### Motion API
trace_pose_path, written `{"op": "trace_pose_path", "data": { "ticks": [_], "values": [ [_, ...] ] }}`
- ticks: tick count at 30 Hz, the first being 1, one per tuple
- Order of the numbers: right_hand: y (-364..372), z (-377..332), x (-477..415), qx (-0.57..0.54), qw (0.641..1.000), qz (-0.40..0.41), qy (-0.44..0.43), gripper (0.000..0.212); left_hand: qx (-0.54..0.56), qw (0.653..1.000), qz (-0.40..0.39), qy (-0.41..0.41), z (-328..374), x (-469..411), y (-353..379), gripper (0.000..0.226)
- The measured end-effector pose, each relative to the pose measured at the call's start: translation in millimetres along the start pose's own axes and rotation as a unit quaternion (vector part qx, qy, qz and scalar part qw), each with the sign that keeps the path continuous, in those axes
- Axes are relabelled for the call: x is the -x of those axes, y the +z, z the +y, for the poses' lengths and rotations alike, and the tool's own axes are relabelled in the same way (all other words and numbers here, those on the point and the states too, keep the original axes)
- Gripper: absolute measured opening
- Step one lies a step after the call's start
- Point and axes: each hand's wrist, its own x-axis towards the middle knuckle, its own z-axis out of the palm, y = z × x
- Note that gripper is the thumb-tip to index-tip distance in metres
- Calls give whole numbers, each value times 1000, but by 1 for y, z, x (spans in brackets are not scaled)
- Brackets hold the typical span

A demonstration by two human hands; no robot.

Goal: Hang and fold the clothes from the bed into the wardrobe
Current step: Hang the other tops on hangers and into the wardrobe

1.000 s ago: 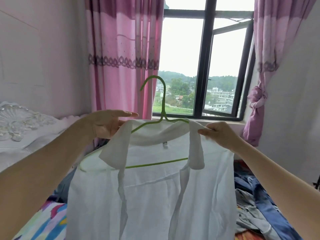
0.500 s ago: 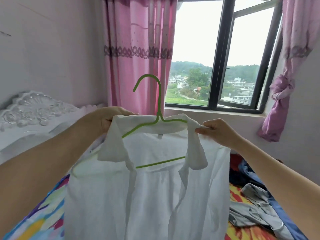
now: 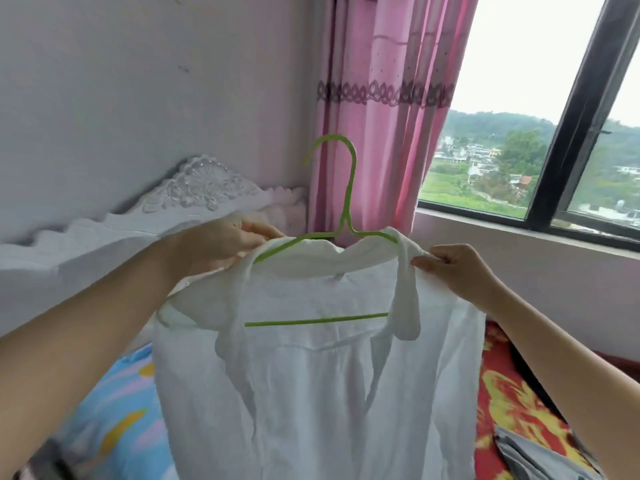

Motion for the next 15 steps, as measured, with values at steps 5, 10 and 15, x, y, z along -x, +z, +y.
{"op": "trace_pose_path", "data": {
  "ticks": [5, 10, 15],
  "values": [
    [58, -28, -13, -53, 996, -53, -41, 50, -101, 993, 23, 63, 7, 80, -24, 73],
    [135, -78, -18, -100, 987, -110, -68, 49, -207, 967, 143, 35, -15, 161, -46, 57],
    [207, -167, -1, -159, 964, -171, -127, 42, -290, 876, 384, 42, -26, 280, -86, 45]
  ]
}}
